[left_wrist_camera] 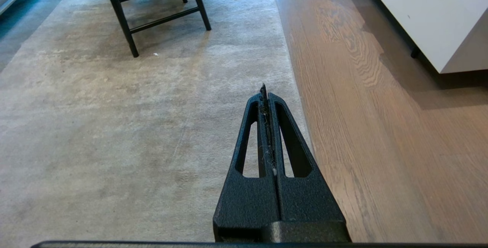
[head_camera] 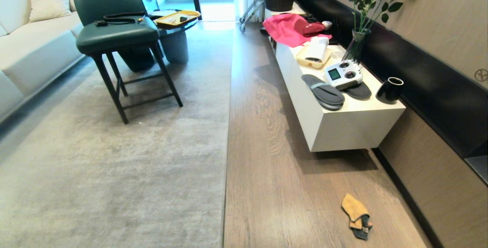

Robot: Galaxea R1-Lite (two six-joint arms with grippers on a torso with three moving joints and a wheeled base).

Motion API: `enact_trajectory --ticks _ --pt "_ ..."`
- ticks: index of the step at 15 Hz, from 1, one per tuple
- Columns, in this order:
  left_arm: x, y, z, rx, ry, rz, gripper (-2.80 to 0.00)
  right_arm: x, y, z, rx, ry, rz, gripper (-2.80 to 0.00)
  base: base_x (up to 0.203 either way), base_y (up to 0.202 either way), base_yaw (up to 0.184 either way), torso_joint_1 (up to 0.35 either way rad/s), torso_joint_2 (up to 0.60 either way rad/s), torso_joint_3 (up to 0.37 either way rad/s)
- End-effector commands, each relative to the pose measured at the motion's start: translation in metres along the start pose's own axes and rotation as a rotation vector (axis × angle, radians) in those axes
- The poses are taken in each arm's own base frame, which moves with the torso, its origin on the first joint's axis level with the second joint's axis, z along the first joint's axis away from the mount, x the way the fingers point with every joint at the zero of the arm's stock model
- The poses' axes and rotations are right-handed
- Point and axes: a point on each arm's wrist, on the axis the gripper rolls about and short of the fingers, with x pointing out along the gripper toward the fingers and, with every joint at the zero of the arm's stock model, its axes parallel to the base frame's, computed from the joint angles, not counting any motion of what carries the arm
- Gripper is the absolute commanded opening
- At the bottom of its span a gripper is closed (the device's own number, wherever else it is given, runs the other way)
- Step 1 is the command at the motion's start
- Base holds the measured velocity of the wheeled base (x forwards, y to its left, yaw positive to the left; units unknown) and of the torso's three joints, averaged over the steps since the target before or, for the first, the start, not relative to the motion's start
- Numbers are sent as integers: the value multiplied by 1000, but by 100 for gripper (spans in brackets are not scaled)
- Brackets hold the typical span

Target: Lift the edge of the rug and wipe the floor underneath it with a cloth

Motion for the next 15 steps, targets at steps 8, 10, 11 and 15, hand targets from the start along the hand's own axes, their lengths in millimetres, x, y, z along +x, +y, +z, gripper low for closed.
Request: enact_trajectory --ticks 8,10,11,15 --pt "0 0 0 0 0 0 -280 0 0 0 -7 2 1 -280 0 0 0 0 0 0" --pt "0 0 0 0 0 0 -280 0 0 0 -8 2 1 -280 0 0 0 0 0 0" --pt "0 0 0 0 0 0 -280 0 0 0 -2 3 1 -280 0 0 0 0 0 0" --pt "0 0 0 0 0 0 -280 0 0 0 -2 2 1 -280 0 0 0 0 0 0"
